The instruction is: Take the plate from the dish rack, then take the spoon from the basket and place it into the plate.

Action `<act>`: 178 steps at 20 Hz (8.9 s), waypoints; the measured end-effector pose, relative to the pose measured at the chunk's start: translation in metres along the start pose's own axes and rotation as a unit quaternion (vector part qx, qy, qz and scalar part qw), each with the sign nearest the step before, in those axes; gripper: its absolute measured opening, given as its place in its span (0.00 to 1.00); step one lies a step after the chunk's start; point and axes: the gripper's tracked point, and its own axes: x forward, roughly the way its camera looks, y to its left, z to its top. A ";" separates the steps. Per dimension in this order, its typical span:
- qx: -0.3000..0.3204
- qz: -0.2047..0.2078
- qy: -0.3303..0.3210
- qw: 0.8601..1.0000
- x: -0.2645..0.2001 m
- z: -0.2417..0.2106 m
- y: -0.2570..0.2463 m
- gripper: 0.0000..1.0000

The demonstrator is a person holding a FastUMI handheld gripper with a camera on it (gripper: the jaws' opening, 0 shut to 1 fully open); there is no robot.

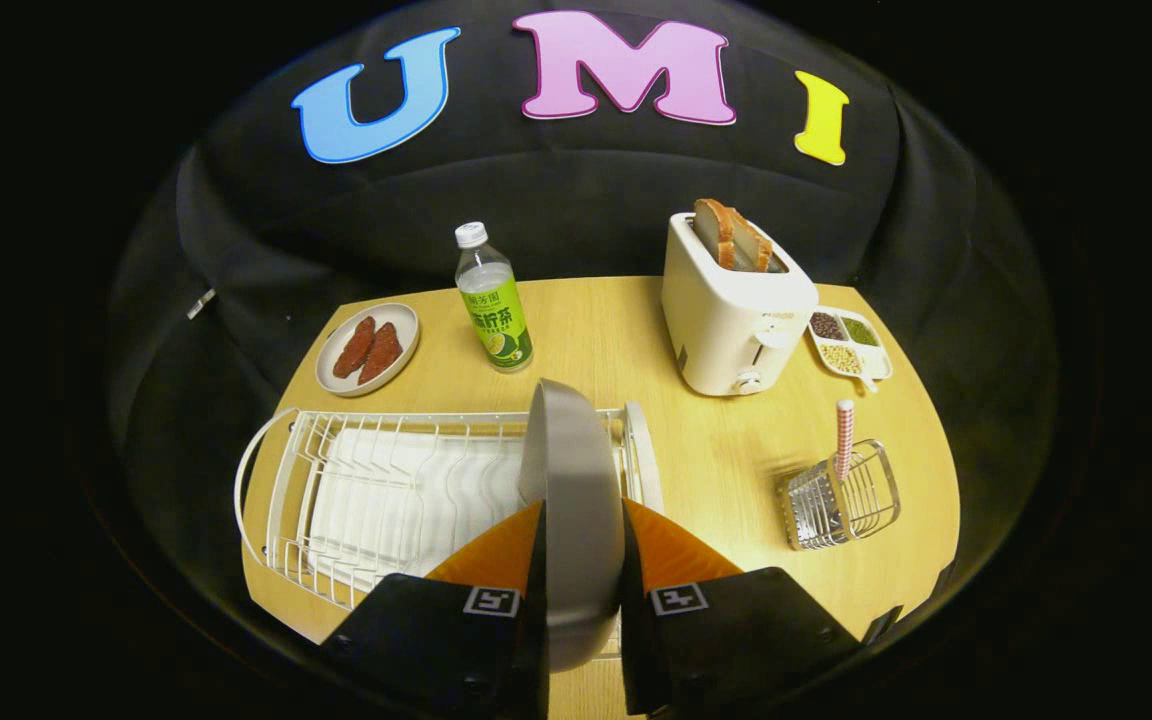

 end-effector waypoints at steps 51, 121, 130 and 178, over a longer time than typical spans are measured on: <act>0.057 0.134 -0.034 0.989 -0.146 -0.032 -0.118 0.26; -0.152 0.122 -0.115 0.974 0.103 0.041 -0.203 0.20; -0.137 0.134 -0.181 0.965 0.029 0.101 -0.213 0.15; -0.112 0.181 -0.168 0.963 -0.096 -0.032 -0.136 0.98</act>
